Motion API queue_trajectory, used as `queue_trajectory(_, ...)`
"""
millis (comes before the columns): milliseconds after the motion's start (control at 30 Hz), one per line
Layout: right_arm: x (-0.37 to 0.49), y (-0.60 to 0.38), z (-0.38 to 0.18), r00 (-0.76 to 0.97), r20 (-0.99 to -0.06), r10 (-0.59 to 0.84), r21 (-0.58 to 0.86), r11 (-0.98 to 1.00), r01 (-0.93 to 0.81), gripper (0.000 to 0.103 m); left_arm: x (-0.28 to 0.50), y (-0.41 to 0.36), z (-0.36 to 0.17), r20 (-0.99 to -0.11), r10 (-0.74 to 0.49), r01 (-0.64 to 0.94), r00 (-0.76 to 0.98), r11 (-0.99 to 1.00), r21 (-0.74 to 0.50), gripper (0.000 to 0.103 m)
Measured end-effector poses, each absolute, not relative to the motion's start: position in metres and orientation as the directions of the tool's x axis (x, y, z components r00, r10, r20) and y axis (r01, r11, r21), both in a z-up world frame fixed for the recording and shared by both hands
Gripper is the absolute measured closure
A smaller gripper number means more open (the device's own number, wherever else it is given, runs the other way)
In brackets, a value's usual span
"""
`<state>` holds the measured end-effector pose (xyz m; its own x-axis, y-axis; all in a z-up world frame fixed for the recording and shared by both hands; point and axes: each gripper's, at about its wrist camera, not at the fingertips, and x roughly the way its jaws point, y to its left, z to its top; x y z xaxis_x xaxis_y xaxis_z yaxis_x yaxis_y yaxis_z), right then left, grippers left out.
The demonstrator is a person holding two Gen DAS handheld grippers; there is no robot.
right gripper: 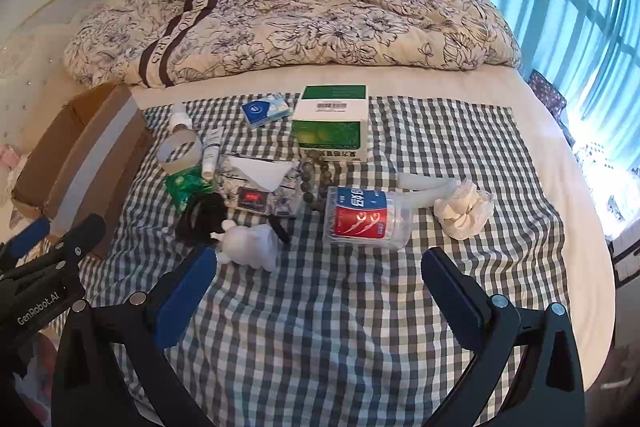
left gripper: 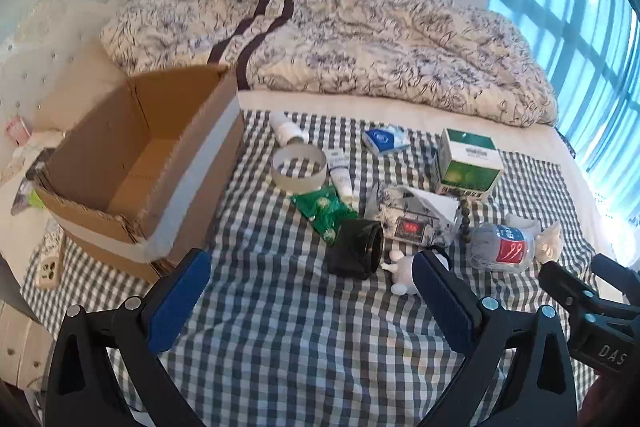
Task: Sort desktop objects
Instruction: 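Move both tools toward the white plush toy and the clear jar, then grasp the white plush toy with the left tool while the right tool grasps the clear red-lidded jar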
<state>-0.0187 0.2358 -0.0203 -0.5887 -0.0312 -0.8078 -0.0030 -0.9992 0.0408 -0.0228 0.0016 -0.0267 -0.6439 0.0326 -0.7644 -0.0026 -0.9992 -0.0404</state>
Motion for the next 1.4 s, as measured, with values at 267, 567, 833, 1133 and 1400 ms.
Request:
queue_trajectory(267, -0.029, 0.253, -0.034, -0.576, -0.817, -0.022, 0.042, -0.999, -0.02, 0.0, -0.029, 0.02, -0.042, -0.774, 0.053, -0.043, -0.631, -0.999, -0.033, 0.0)
queue_trajectory(567, -0.04, 0.268, -0.052, -0.562, -0.826, -0.028, 0.054, -0.998, -0.029, 0.0, -0.037, 0.048, -0.071, -0.798, 0.113, -0.104, -0.592, -0.993, -0.063, 0.0)
queue_trajectory(833, -0.051, 0.283, -0.068, -0.539, -0.842, -0.039, 0.082, -0.995, -0.055, 0.0, -0.047, 0.078, -0.101, -0.829, 0.16, -0.159, -0.536, -0.983, -0.088, 0.0)
queue_trajectory(1133, -0.064, 0.287, -0.087, -0.504, -0.862, -0.046, 0.09, -0.994, -0.062, 0.0, -0.062, 0.091, -0.133, -0.857, 0.164, -0.159, -0.488, -0.982, -0.097, 0.0)
queue_trajectory(1400, -0.07, 0.292, -0.098, -0.488, -0.871, -0.06, 0.109, -0.991, -0.073, 0.0, -0.079, 0.1, -0.157, -0.881, 0.153, -0.145, -0.447, -0.985, -0.097, 0.0)
